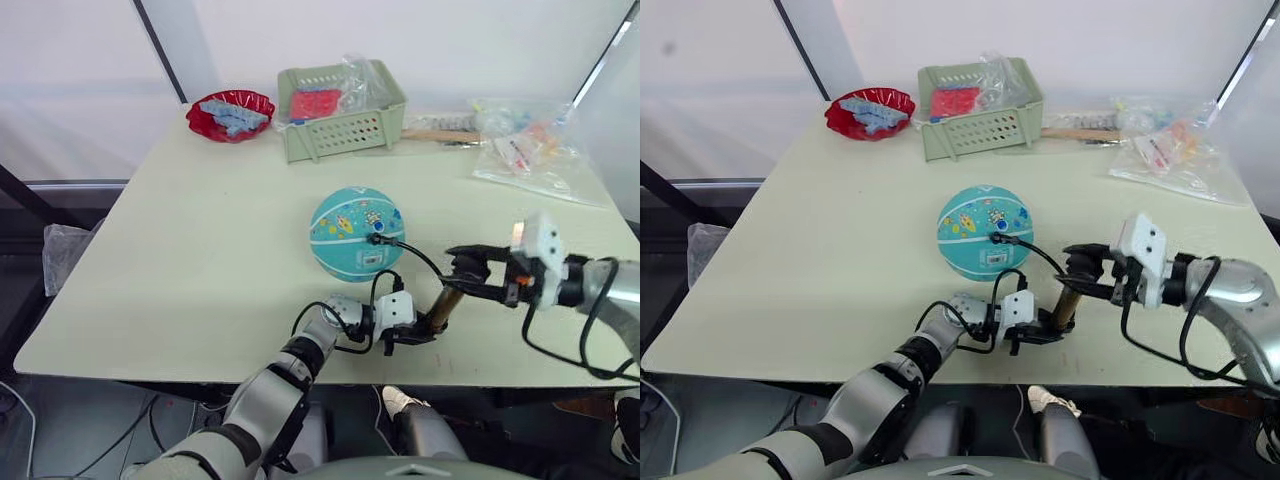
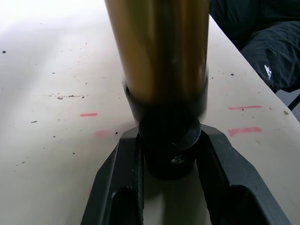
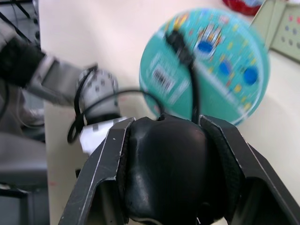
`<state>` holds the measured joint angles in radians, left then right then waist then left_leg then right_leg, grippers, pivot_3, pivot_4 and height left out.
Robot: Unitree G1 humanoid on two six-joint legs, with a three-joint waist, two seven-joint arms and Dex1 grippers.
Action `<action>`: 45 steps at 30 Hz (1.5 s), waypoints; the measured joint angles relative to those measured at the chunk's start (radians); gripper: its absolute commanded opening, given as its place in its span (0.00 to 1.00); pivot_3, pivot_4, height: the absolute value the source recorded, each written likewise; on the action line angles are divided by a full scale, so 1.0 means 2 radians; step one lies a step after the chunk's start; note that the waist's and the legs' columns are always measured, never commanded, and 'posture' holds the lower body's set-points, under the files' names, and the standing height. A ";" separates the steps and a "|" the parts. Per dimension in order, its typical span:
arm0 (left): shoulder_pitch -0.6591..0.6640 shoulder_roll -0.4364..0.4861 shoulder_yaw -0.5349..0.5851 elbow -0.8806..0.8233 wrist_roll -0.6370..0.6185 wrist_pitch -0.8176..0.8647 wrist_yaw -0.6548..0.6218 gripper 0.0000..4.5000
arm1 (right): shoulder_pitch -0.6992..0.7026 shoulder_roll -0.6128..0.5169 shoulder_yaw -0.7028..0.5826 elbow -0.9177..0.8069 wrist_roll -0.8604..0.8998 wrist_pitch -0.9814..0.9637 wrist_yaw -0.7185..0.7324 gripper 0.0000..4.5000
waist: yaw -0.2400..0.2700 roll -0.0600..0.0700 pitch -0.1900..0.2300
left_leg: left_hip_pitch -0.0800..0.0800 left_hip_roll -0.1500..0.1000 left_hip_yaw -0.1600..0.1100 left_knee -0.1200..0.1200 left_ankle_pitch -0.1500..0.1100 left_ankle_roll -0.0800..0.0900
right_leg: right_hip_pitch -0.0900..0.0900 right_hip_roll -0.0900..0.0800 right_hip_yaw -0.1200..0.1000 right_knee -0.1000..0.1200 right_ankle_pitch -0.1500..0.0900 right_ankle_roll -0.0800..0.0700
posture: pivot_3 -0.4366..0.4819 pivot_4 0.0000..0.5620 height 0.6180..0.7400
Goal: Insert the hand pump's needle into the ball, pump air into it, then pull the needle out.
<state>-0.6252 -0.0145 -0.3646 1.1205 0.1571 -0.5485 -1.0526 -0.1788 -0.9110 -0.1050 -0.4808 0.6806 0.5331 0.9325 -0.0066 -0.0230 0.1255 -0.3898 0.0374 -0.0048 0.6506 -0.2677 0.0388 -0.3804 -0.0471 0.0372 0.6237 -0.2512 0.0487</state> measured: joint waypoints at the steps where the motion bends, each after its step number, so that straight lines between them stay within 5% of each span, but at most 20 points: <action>1: 0.000 0.000 0.000 0.000 0.000 0.000 0.000 0.24 | -0.009 -0.012 -0.013 -0.006 0.019 0.017 0.001 0.37 | 0.001 0.000 0.000 | -0.001 0.000 0.000 0.000 0.000 0.000 | -0.001 0.000 0.000 0.000 0.000 0.000 | 0.48 0.27 0.97; 11: -0.001 -0.003 0.000 -0.001 0.000 -0.001 0.000 0.24 | -0.094 -0.107 -0.108 -0.009 0.138 0.125 0.009 0.37 | 0.002 0.002 0.001 | -0.003 0.000 0.000 0.001 0.000 0.000 | -0.002 -0.001 -0.001 0.000 0.000 0.000 | 0.48 0.27 0.97; 19: -0.002 -0.005 0.000 -0.001 0.000 -0.001 0.001 0.24 | -0.120 -0.128 -0.124 -0.006 0.170 0.167 -0.004 0.37 | 0.004 0.002 0.001 | -0.004 0.000 0.000 0.001 0.000 0.000 | -0.003 -0.002 0.000 0.000 0.000 0.000 | 0.48 0.27 0.97; 26: 0.000 -0.003 -0.003 0.001 0.003 -0.001 0.003 0.24 | -0.022 -0.083 -0.118 -0.061 0.110 0.093 -0.013 0.37 | 0.004 -0.001 -0.002 | -0.003 0.000 -0.001 0.000 0.000 0.000 | -0.003 -0.002 0.001 0.000 0.000 0.000 | 0.48 0.27 0.97; 33: 0.001 0.001 -0.004 0.002 0.004 0.000 0.007 0.24 | 0.066 -0.001 -0.038 -0.067 -0.001 -0.001 -0.048 0.37 | -0.001 -0.003 -0.005 | -0.002 0.000 -0.001 0.000 0.000 0.000 | -0.001 -0.002 0.000 0.000 0.000 0.000 | 0.48 0.27 0.97; 45: 0.002 0.004 -0.004 0.004 0.004 0.000 0.011 0.24 | 0.092 0.061 0.042 -0.013 -0.099 -0.092 -0.061 0.37 | -0.003 -0.004 -0.005 | 0.001 0.000 -0.001 0.000 0.000 0.000 | 0.001 0.000 -0.002 0.000 0.000 0.000 | 0.48 0.27 0.97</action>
<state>-0.6215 -0.0066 -0.3720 1.1275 0.1652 -0.5484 -1.0311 0.0050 -0.7886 -0.0215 -0.5071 0.4822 0.3496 0.8101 -0.0118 -0.0304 0.1163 -0.3872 0.0381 -0.0070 0.6515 -0.2677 0.0388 -0.3779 -0.0470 0.0342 0.6234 -0.2514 0.0487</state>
